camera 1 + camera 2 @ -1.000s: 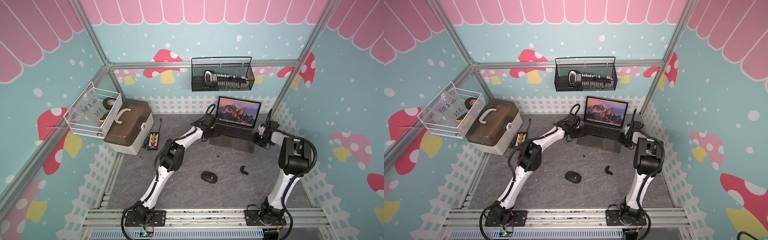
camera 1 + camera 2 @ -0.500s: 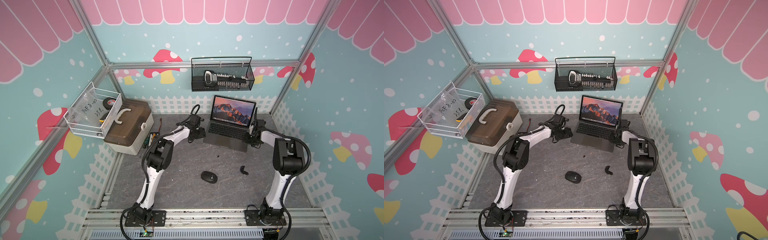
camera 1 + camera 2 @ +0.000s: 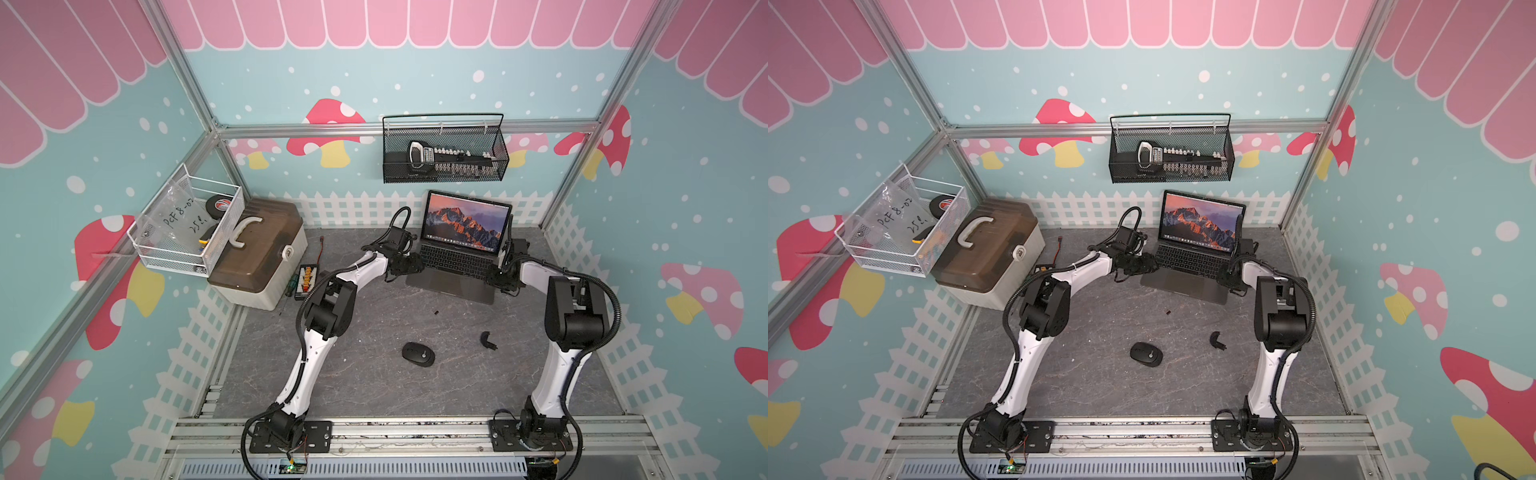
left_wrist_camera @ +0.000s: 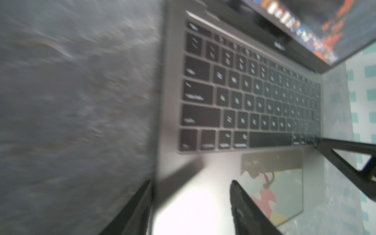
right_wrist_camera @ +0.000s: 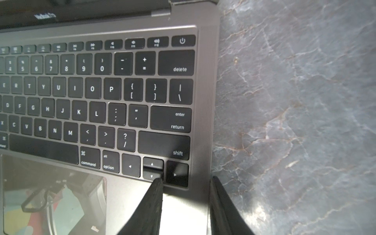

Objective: Insert the wireless mouse receiver into the laptop
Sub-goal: Move the laptop to the center of the board.

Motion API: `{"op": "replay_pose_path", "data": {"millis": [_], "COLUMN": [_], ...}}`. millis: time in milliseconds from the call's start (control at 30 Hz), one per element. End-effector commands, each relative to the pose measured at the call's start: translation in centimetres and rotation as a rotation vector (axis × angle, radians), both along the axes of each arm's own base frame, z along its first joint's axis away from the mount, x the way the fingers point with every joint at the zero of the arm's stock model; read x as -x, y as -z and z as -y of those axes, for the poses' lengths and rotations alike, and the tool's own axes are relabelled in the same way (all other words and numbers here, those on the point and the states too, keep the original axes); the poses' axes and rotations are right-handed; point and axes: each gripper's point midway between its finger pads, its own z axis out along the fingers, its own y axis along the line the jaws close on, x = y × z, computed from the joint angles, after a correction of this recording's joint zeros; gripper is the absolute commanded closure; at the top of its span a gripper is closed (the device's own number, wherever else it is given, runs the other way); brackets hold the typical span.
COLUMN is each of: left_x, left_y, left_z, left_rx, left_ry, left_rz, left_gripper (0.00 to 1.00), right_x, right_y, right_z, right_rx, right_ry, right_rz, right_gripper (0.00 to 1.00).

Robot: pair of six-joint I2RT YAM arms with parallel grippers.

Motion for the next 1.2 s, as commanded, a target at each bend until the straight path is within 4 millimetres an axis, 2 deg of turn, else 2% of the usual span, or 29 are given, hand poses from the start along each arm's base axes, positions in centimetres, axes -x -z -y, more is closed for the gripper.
{"op": "replay_pose_path", "data": {"millis": [0, 233, 300, 500, 600, 700, 833, 900, 933, 1000, 1167], "left_x": [1.9, 2.4, 3.0, 3.6, 3.9, 4.2, 4.1, 3.6, 3.5, 3.1, 3.5], "left_y": [2.1, 0.3, 0.2, 1.2, 1.2, 0.5, 0.1, -0.3, -0.5, -1.7, -4.8], "left_z": [-1.9, -9.8, -11.8, -19.7, -21.9, -22.2, -22.3, -22.9, -23.2, -23.8, -25.1], "left_rx": [-0.055, -0.038, -0.057, -0.112, -0.126, -0.139, -0.141, -0.155, -0.162, -0.178, -0.18], "left_ry": [0.015, -0.091, -0.104, -0.222, -0.241, -0.224, -0.227, -0.257, -0.27, -0.298, -0.394], "left_rz": [-0.075, -0.046, -0.04, -0.059, -0.064, -0.04, -0.028, -0.015, -0.01, 0.019, 0.092], "left_gripper": [0.43, 0.48, 0.48, 0.45, 0.44, 0.4, 0.34, 0.29, 0.27, 0.24, 0.17], "right_x": [2.9, 4.4, 5.3, 8.7, 10.0, 11.1, 12.2, 12.7, 12.7, 13.2, 14.9], "right_y": [0.5, 0.0, 0.0, -0.7, -0.9, -1.2, -2.0, -2.4, -3.8, -4.1, -3.1], "right_z": [-11.6, -19.8, -22.2, -30.6, -33.0, -33.4, -32.4, -31.4, -31.0, -29.5, -26.0], "right_rx": [-0.244, -0.275, -0.271, -0.305, -0.305, -0.297, -0.28, -0.244, -0.233, -0.159, 0.052], "right_ry": [-0.241, -0.357, -0.394, -0.49, -0.486, -0.47, -0.476, -0.498, -0.511, -0.542, -0.671], "right_rz": [-0.081, -0.072, -0.077, -0.054, -0.036, -0.023, -0.004, 0.01, 0.036, 0.02, -0.029], "right_gripper": [0.65, 0.66, 0.66, 0.66, 0.66, 0.66, 0.65, 0.62, 0.6, 0.56, 0.5]}}
